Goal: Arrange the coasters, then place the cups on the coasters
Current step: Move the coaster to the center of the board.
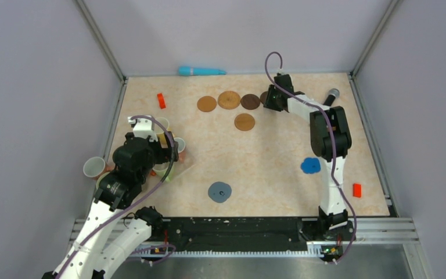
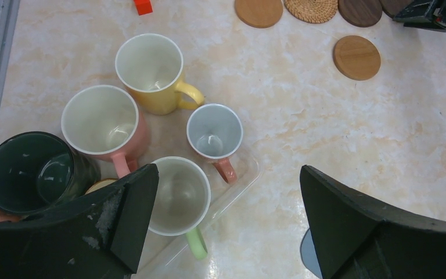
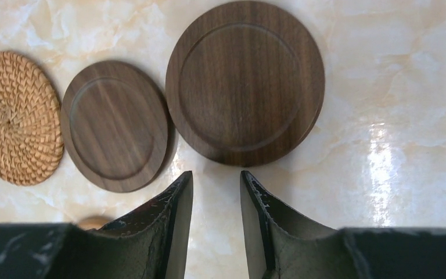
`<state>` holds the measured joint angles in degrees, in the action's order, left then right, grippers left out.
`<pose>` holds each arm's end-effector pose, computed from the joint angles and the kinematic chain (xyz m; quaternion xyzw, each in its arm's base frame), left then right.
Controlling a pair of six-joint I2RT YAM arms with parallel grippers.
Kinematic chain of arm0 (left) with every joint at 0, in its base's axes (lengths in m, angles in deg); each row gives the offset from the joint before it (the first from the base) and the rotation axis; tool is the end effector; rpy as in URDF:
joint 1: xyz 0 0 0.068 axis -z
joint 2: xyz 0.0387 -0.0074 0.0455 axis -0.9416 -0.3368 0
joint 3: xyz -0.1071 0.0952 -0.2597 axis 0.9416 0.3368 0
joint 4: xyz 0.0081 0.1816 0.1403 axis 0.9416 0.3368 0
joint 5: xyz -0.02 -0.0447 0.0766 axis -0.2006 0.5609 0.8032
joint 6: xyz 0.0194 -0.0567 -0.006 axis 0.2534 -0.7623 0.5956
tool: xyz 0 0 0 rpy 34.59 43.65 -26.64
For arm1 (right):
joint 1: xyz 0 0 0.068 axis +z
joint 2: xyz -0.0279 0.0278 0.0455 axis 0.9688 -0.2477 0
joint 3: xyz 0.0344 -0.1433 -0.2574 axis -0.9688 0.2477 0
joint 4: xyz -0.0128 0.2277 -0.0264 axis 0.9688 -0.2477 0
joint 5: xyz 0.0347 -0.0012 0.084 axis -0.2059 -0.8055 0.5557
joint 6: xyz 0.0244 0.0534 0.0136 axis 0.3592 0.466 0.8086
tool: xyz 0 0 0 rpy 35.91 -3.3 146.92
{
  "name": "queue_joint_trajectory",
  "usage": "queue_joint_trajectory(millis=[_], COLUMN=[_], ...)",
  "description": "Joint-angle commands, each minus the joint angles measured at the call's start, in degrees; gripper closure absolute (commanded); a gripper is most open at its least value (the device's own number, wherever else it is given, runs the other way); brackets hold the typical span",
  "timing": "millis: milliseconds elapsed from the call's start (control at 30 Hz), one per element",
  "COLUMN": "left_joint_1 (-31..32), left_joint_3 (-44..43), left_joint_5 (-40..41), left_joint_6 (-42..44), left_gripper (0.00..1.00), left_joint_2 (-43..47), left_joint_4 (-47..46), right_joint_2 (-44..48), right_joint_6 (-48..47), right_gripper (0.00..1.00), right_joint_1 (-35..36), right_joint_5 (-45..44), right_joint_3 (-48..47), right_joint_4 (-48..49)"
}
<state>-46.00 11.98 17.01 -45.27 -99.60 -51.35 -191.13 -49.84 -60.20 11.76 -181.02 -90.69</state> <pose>0.0819 -0.0235 0.3387 -0.0105 0.8324 -0.0741 0.5492 0.4741 0.1297 0.1936 0.0951 0.9174 0.1259 0.3654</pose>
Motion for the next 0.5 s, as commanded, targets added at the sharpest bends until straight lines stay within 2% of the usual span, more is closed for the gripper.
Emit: queue_joint_trajectory(millis=[0, 167, 467], left_joint_1=[0.0, 0.0, 0.0], left_joint_3=[0.3, 0.3, 0.3], left_joint_5=[0.4, 0.4, 0.4], left_joint_6=[-0.2, -0.2, -0.2], left_gripper=[0.03, 0.03, 0.03], left_joint_2=[-0.2, 0.0, 0.4], left_joint_4=[-2.4, -2.3, -2.3], right_joint_2=[3.7, 4.6, 0.8], right_joint_6=[0.7, 2.5, 5.6], right_gripper=[0.64, 0.65, 0.65], right_joint_1=[0.8, 2.8, 5.2], right_joint_5=[3.6, 4.3, 5.3], right_joint_3=[2.6, 5.1, 2.4], right_joint_4=[1.9, 4.1, 5.8])
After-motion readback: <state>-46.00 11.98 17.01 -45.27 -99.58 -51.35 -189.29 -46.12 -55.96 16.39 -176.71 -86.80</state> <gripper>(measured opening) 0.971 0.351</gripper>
